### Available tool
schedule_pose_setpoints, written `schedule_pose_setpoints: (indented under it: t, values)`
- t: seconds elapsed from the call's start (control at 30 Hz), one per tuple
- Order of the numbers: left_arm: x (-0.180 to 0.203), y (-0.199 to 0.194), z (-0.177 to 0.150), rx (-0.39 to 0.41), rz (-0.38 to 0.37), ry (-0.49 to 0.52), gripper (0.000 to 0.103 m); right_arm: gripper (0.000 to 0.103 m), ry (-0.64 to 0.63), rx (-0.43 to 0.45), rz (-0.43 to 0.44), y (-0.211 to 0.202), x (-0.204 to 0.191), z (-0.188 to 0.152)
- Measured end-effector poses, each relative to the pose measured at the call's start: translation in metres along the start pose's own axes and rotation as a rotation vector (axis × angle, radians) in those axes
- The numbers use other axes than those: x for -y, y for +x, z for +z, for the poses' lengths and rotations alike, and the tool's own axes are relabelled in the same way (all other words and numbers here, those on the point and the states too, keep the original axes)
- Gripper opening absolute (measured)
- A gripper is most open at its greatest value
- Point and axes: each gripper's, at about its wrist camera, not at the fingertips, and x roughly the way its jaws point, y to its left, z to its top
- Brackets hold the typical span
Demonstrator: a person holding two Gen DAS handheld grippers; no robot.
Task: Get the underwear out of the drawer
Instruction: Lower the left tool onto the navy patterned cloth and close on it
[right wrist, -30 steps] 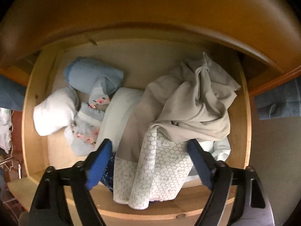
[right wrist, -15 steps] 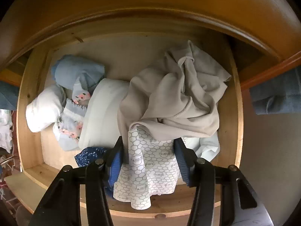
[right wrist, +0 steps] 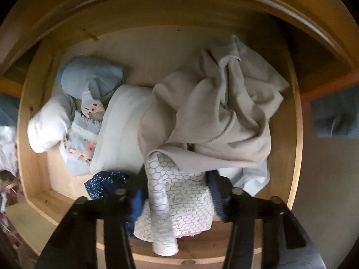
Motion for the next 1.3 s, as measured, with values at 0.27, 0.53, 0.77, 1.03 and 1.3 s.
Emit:
schedule_pose_setpoints:
  t: [0.27,0.53,0.77,1.03,1.3]
  values:
    - [0.003,0.001,-0.001,-0.002,0.013,0.015,0.042,0.013,-0.03,0.089,0.047,-0.034,0.03,-0.035]
    - [0.01,0.008,-0.001,-0.06,0.013,0.051,0.042,0.012,0.021,0.168,0.043,-0.061,0.062,-0.062]
    - [0.053,0.022,-0.005,-0.146,-0.009,0.235,0.042,0.012,0.062,0.204,0.045,-0.086,0.092,-0.066]
    - [0.111,0.059,-0.01,-0.327,-0.08,0.344,0.042,0.012,0.084,0.216,0.096,-0.082,0.096,-0.07]
    - [0.145,0.112,-0.017,-0.486,-0.054,0.309,0.042,0.012,0.085,0.195,0.14,-0.082,0.104,-0.071]
